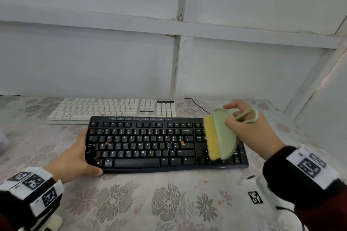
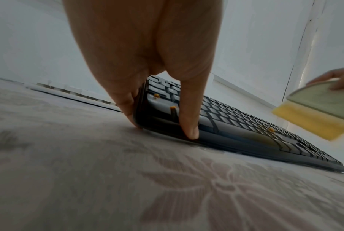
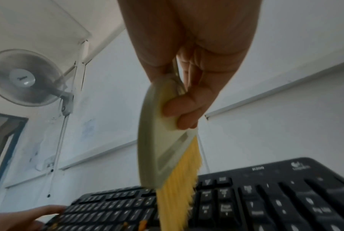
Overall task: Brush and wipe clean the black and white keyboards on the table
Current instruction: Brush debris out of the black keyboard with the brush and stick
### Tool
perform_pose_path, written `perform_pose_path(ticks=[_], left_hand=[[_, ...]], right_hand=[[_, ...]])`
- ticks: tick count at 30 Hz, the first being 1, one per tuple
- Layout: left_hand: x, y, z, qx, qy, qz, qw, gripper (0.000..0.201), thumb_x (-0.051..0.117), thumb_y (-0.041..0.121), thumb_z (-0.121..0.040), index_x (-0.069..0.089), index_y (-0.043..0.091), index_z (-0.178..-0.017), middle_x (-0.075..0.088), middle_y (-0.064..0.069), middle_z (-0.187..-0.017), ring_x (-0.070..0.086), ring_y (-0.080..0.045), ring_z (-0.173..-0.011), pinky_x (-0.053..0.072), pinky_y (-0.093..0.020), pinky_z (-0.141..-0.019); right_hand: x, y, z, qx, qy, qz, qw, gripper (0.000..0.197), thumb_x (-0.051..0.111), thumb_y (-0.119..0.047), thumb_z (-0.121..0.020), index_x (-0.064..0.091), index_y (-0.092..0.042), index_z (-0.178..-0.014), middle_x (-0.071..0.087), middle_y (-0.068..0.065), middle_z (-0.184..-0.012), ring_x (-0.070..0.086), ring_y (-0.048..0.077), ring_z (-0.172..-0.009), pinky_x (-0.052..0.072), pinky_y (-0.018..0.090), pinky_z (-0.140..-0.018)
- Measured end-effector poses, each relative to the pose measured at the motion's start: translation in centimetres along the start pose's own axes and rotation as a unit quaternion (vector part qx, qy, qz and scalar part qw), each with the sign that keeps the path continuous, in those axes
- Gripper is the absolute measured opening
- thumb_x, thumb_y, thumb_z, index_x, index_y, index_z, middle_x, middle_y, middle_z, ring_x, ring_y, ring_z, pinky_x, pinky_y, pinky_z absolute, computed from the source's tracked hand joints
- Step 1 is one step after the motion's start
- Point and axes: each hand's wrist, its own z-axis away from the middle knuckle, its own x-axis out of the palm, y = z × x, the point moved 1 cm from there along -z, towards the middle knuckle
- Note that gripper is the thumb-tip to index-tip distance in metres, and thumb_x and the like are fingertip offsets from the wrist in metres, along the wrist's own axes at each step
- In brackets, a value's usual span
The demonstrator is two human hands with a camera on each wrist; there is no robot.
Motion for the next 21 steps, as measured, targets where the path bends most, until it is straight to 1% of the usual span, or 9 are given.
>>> perform_pose_path(ticks=[4, 6, 9, 11, 14, 16, 18, 20, 21], left_hand=[[-0.1, 0.0, 0.0, -0.002, 0.002, -0.001, 1.000, 0.115, 0.084, 0.001, -0.050, 0.010, 0.048, -0.123, 0.051, 0.013, -0.112, 0.052, -0.007, -0.096, 0.040, -0.022, -0.074], [0.0, 0.0, 0.0, 0.001, 0.003, -0.015, 1.000, 0.112, 0.083, -0.005, -0.056, 0.010, 0.053, -0.118, 0.050, 0.015, -0.111, 0.052, -0.005, -0.093, 0.039, -0.020, -0.072], [0.0, 0.0, 0.0, 0.012, 0.007, -0.027, 1.000, 0.109, 0.082, -0.005, -0.058, 0.010, 0.063, -0.102, 0.050, 0.015, -0.109, 0.053, -0.005, -0.092, 0.040, -0.018, -0.070], [-0.1, -0.1, 0.0, 0.009, 0.009, -0.026, 1.000, 0.109, 0.083, -0.005, -0.058, 0.011, 0.065, -0.101, 0.052, 0.014, -0.108, 0.054, -0.005, -0.092, 0.040, -0.019, -0.070], [-0.1, -0.1, -0.1, 0.011, 0.007, -0.029, 1.000, 0.111, 0.083, -0.003, -0.058, 0.009, 0.066, -0.102, 0.052, 0.015, -0.109, 0.054, -0.005, -0.093, 0.041, -0.019, -0.071], [-0.1, 0.0, 0.0, 0.008, 0.007, -0.031, 0.999, 0.110, 0.083, -0.003, -0.059, 0.009, 0.065, -0.102, 0.052, 0.015, -0.107, 0.055, -0.005, -0.091, 0.041, -0.019, -0.069], [-0.1, 0.1, 0.0, 0.004, 0.006, -0.031, 0.999, 0.109, 0.082, -0.004, -0.059, 0.010, 0.060, -0.110, 0.053, 0.014, -0.106, 0.054, -0.004, -0.090, 0.041, -0.018, -0.068], [-0.1, 0.0, -0.1, 0.000, 0.004, -0.032, 0.999, 0.110, 0.083, -0.004, -0.059, 0.009, 0.055, -0.116, 0.054, 0.012, -0.107, 0.055, -0.005, -0.090, 0.041, -0.019, -0.068], [-0.1, 0.0, -0.1, 0.004, 0.003, -0.029, 1.000, 0.110, 0.083, -0.004, -0.059, 0.010, 0.057, -0.114, 0.054, 0.012, -0.107, 0.055, -0.006, -0.091, 0.041, -0.019, -0.069]], right_hand=[[1.7, -0.4, -1.9, -0.009, -0.006, -0.019, 1.000, 0.031, 0.054, -0.010, -0.086, 0.060, -0.032, -0.107, 0.060, 0.000, -0.080, 0.056, 0.012, -0.066, 0.044, 0.016, -0.052], [2.6, -0.2, -2.1, -0.008, -0.018, 0.001, 1.000, 0.032, 0.053, -0.011, -0.087, 0.060, -0.032, -0.109, 0.063, 0.002, -0.085, 0.056, 0.011, -0.067, 0.044, 0.013, -0.052], [3.3, 0.2, -1.2, -0.005, -0.020, 0.039, 0.999, 0.029, 0.053, -0.012, -0.087, 0.061, -0.031, -0.108, 0.065, 0.011, -0.086, 0.055, 0.016, -0.065, 0.042, 0.019, -0.053], [3.5, 0.9, -0.1, -0.003, -0.038, 0.044, 0.998, 0.029, 0.053, -0.012, -0.086, 0.060, -0.031, -0.106, 0.066, 0.013, -0.087, 0.056, 0.022, -0.068, 0.042, 0.023, -0.056], [3.6, 1.9, 2.0, 0.016, -0.085, 0.039, 0.995, 0.028, 0.053, -0.010, -0.086, 0.060, -0.033, -0.100, 0.064, 0.012, -0.085, 0.053, 0.029, -0.068, 0.039, 0.023, -0.057], [3.3, 1.9, 2.9, 0.021, -0.116, 0.040, 0.992, 0.027, 0.054, -0.010, -0.085, 0.061, -0.034, -0.096, 0.064, 0.013, -0.082, 0.048, 0.019, -0.063, 0.038, 0.022, -0.057], [2.6, 1.4, 2.6, 0.021, -0.119, 0.034, 0.992, 0.026, 0.055, -0.009, -0.083, 0.064, -0.031, -0.094, 0.064, 0.002, -0.081, 0.053, 0.013, -0.067, 0.041, 0.014, -0.056], [1.9, 0.6, 1.4, 0.012, -0.081, 0.006, 0.997, 0.027, 0.057, -0.006, -0.083, 0.066, -0.028, -0.094, 0.063, -0.005, -0.081, 0.057, 0.008, -0.069, 0.041, 0.008, -0.053], [1.7, 0.2, 0.7, 0.004, -0.055, -0.009, 0.998, 0.026, 0.057, -0.005, -0.083, 0.066, -0.027, -0.095, 0.062, -0.006, -0.078, 0.056, 0.005, -0.067, 0.041, 0.007, -0.052]])
